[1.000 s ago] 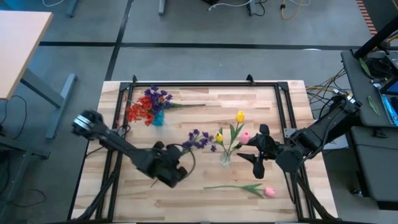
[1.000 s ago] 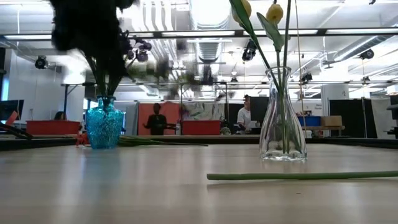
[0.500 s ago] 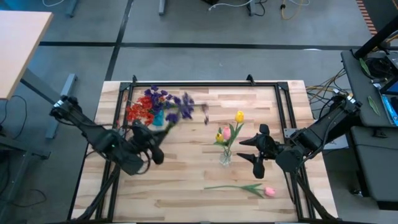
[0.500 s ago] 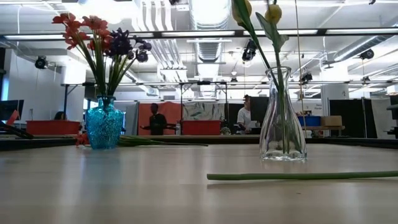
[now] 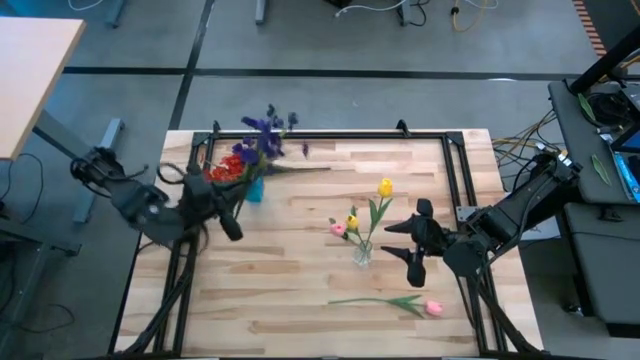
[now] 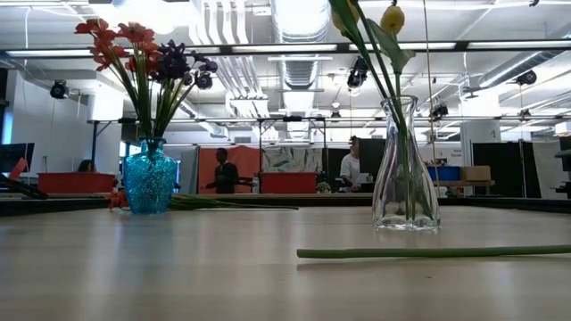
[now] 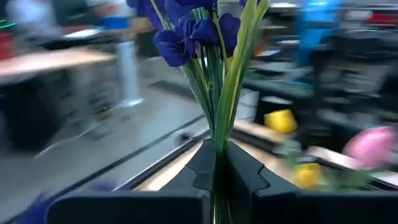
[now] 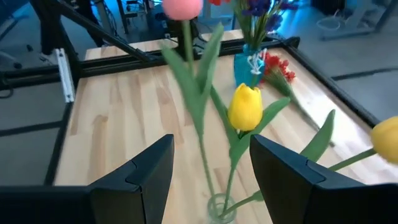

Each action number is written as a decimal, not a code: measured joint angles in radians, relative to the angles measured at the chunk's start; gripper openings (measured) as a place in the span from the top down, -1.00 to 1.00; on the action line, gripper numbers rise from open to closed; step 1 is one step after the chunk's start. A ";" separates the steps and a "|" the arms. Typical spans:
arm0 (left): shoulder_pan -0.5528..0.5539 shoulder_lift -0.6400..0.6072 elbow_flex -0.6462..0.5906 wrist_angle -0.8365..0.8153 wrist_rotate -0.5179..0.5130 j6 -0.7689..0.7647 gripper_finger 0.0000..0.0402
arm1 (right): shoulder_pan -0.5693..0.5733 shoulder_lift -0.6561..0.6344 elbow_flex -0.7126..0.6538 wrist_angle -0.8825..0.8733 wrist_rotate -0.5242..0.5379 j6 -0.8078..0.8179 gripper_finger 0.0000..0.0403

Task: Sort flowers into vase by color
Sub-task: Put the violet flowers into the blue vase

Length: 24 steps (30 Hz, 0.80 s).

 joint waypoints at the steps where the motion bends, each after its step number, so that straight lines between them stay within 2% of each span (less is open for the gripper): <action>1: 0.003 -0.012 0.000 0.097 0.064 0.119 1.00 | 0.000 0.000 0.000 0.000 0.017 -0.019 -0.01; 5: 0.040 -0.058 -0.010 0.438 0.398 0.553 1.00 | -0.003 0.000 0.004 0.007 0.089 -0.079 -0.01; 7: 0.076 -0.087 -0.036 0.513 0.549 0.684 1.00 | -0.011 0.000 0.004 0.022 0.099 -0.116 -0.01; 9: 0.135 -0.114 -0.088 0.560 0.666 0.750 1.00 | -0.020 0.000 0.004 0.047 0.098 -0.152 -0.01; 11: 0.204 -0.142 -0.160 0.584 0.750 0.784 1.00 | -0.032 0.000 0.004 0.079 0.098 -0.188 -0.01; 14: 0.318 -0.187 -0.317 0.695 0.807 0.794 1.00 | -0.064 0.000 0.004 0.143 0.097 -0.255 -0.01; 16: 0.383 -0.226 -0.450 0.861 0.849 0.770 1.00 | -0.088 0.000 0.004 0.182 0.096 -0.289 -0.01; 20: 0.453 -0.272 -0.739 1.256 1.050 0.640 1.00 | -0.139 -0.005 0.008 0.209 0.078 -0.336 -0.01; 22: 0.453 -0.259 -0.868 1.441 1.070 0.568 1.00 | -0.163 -0.008 0.010 0.210 0.038 -0.343 -0.01; 24: 0.453 -0.235 -0.972 1.608 1.034 0.553 1.00 | -0.179 -0.009 0.011 0.209 -0.012 -0.344 -0.01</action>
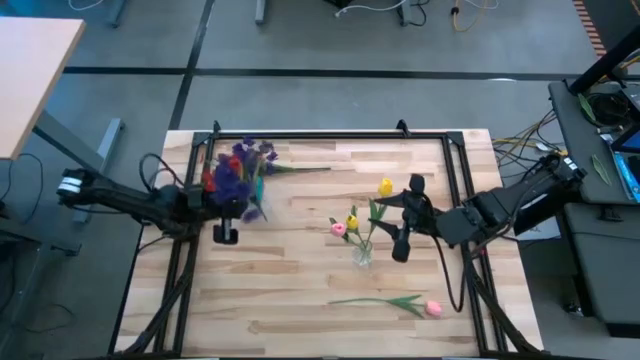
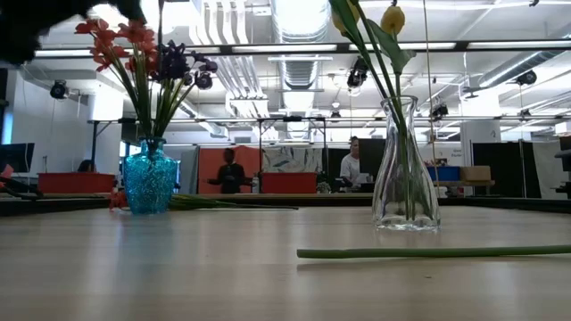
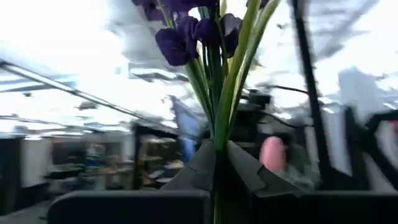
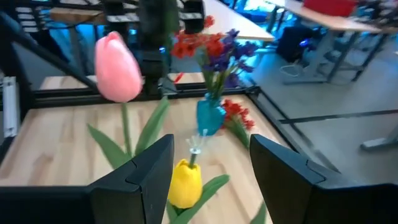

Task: Sort flowers into vase by color
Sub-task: Put the violet flowers into the blue vase

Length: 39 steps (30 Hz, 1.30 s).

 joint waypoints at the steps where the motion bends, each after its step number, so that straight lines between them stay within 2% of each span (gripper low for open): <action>1: 0.000 0.013 -0.041 0.067 -0.028 0.010 1.00 | -0.005 0.000 0.000 0.000 -0.022 -0.002 -0.01; 6: -0.001 0.042 -0.160 0.217 -0.265 0.218 1.00 | -0.013 0.000 -0.002 0.000 -0.041 -0.018 -0.01; 11: -0.002 0.036 -0.178 0.223 -0.304 0.290 1.00 | -0.014 -0.001 -0.003 0.000 -0.038 -0.041 -0.01; 15: -0.001 0.036 -0.187 0.221 -0.387 0.288 1.00 | -0.014 -0.001 -0.004 0.000 -0.038 -0.043 -0.01; 23: -0.001 0.029 -0.188 0.230 -0.444 0.291 1.00 | -0.022 0.003 -0.005 0.000 -0.022 -0.053 -0.01; 28: 0.000 0.022 -0.183 0.261 -0.539 0.396 1.00 | -0.045 0.003 -0.005 -0.001 -0.021 -0.053 -0.01; 34: 0.026 0.022 -0.182 0.310 -0.541 0.450 1.00 | -0.085 0.003 -0.005 -0.003 -0.021 -0.052 -0.01; 39: 0.092 0.022 -0.182 0.323 -0.504 0.426 1.00 | -0.102 0.003 -0.005 -0.005 -0.020 -0.052 -0.01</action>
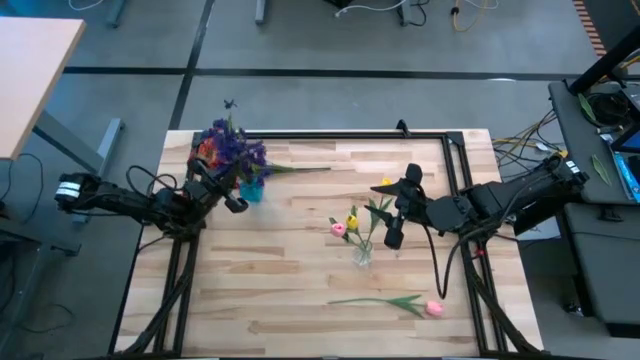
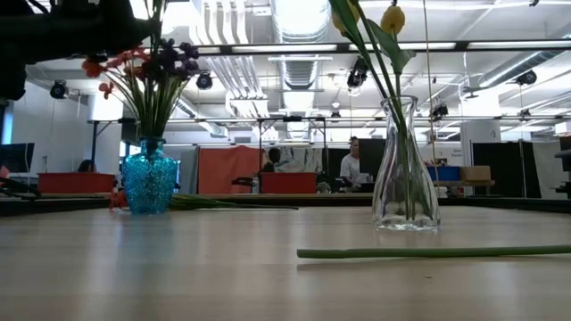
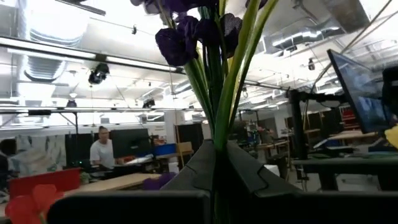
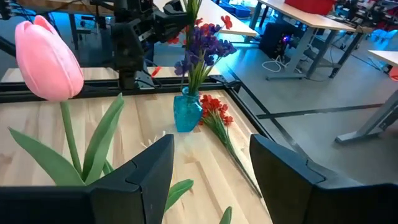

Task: Sort flowers into vase by color
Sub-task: Put the violet flowers into the blue vase

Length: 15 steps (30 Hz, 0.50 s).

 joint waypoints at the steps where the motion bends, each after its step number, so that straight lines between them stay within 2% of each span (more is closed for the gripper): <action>1: 0.012 0.000 0.000 0.000 0.012 -0.010 1.00 | -0.001 0.000 0.000 -0.002 0.000 0.000 -0.01; 7: 0.060 0.018 0.000 0.000 0.016 -0.031 1.00 | -0.001 0.000 -0.008 -0.006 -0.001 0.001 -0.01; 15: 0.069 0.043 0.000 0.005 0.017 -0.030 1.00 | -0.001 0.000 -0.010 -0.027 -0.001 0.008 -0.01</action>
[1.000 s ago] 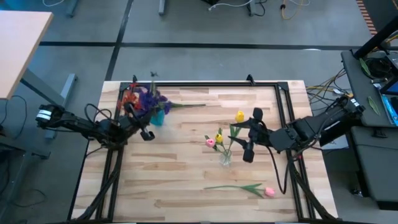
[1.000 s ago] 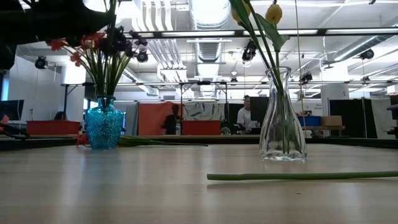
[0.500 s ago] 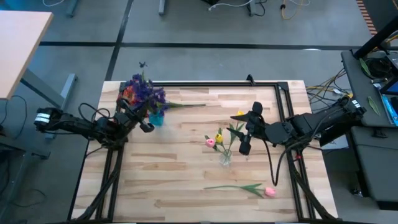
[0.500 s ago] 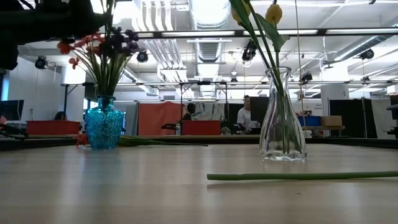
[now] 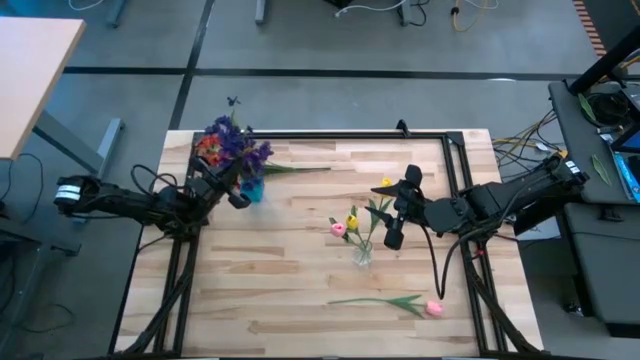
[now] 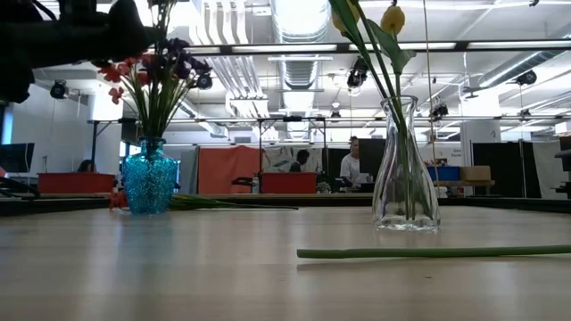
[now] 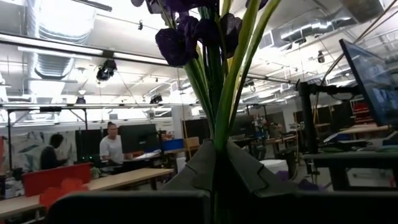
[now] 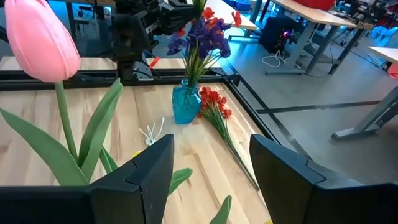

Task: Sort flowers into vase by color
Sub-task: Put the violet flowers into the blue vase

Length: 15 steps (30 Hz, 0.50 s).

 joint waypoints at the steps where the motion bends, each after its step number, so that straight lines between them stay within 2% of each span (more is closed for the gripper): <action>1: 0.002 0.003 0.000 0.000 0.000 0.004 1.00 | 0.000 0.000 -0.001 0.000 0.000 0.000 -0.01; 5: 0.017 0.012 0.000 0.001 0.004 0.010 1.00 | 0.000 0.000 -0.001 -0.002 0.000 0.000 -0.01; 9: 0.038 0.020 0.000 0.001 0.052 0.010 1.00 | 0.000 0.000 -0.001 -0.003 0.000 0.000 -0.01; 15: 0.055 0.021 -0.005 0.006 0.052 0.004 1.00 | 0.000 0.000 -0.001 -0.008 -0.001 0.000 -0.01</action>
